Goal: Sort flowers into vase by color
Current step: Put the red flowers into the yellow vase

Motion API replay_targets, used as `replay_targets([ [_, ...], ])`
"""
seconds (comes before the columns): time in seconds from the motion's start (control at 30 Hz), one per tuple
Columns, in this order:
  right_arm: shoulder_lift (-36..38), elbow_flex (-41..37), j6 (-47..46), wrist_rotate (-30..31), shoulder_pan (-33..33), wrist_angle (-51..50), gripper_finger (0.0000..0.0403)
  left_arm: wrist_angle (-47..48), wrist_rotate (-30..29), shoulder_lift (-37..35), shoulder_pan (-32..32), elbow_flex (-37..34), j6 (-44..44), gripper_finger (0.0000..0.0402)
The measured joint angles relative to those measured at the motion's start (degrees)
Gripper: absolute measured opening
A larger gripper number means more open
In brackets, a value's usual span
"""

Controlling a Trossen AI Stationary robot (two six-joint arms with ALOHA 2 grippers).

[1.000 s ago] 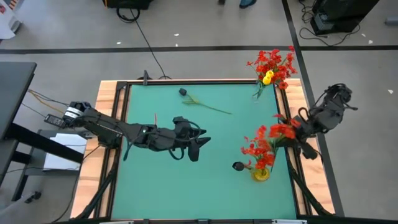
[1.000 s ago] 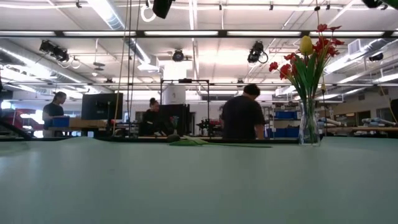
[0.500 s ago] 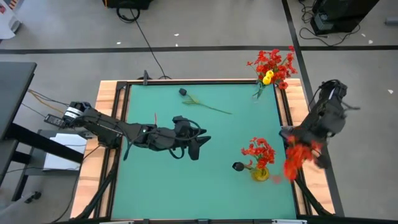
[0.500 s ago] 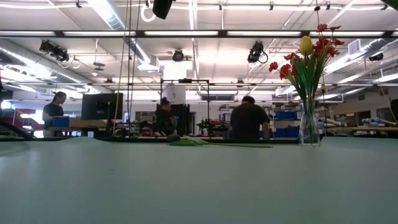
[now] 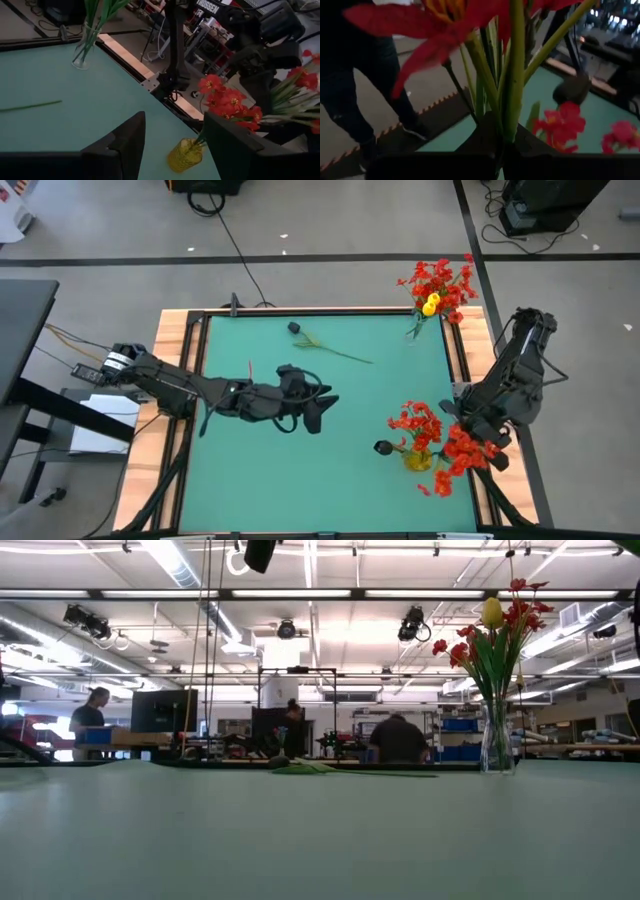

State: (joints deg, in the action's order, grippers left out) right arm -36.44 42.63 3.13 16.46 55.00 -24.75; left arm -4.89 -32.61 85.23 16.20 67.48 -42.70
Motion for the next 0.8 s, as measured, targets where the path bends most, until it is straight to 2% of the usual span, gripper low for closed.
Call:
replay_targets([
  [0.33, 0.70, 0.00, -3.18, 3.64, 0.00, -4.79, 0.0011, 0.01, -0.16, 0.00, -0.75, 0.00, 0.90, 0.0205],
  [0.6, -0.41, 0.00, -11.13, 7.87, -0.06, -5.14, 0.0066, 0.02, -0.14, 0.00, -0.76, 0.00, 1.55, 0.0205],
  [0.8, 0.06, 0.00, -22.33, 7.37, -0.04, -5.51, 0.0119, 0.38, -0.14, 0.00, -0.76, 0.00, 1.90, 0.0205],
])
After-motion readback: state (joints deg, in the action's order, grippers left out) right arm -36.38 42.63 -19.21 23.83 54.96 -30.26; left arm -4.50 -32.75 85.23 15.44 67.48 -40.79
